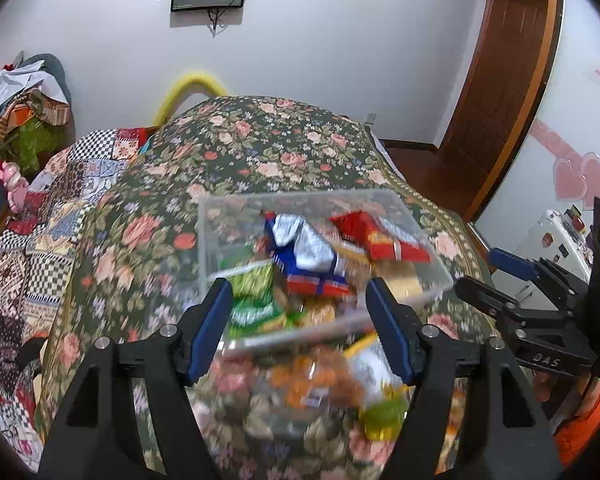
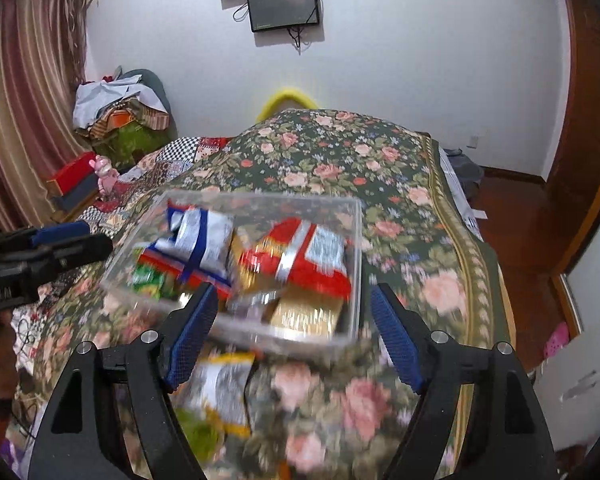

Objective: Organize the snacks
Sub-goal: 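Grasp the rice cracker pack with the right tool while the left tool grasps the green jelly cup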

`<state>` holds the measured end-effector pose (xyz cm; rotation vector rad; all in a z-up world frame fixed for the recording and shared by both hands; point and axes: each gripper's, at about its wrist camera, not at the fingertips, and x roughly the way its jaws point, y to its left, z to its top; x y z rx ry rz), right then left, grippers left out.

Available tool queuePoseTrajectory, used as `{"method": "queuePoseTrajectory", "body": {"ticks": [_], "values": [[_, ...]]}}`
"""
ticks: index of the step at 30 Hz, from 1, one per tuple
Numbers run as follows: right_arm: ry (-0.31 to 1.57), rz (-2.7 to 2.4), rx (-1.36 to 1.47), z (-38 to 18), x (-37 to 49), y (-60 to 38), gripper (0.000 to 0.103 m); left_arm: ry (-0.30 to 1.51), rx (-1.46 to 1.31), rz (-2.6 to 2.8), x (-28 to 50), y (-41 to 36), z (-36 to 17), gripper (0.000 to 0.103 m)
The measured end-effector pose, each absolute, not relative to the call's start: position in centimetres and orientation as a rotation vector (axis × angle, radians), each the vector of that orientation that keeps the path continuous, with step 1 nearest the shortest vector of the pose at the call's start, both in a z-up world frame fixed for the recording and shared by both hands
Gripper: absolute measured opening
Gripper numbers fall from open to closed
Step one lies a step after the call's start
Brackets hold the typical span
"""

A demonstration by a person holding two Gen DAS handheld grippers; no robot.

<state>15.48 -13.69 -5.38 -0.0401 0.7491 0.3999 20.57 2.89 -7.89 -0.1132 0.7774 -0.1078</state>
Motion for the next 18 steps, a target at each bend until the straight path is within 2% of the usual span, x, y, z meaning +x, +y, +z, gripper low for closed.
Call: {"method": "queuePoseTrajectory", "body": {"ticks": [18], "values": [[0.987, 0.378, 0.029, -12.7, 5.7, -15.8, 0.076, 0.887, -0.08, -0.138, 12.6, 1.9, -13.2, 0.07]]}}
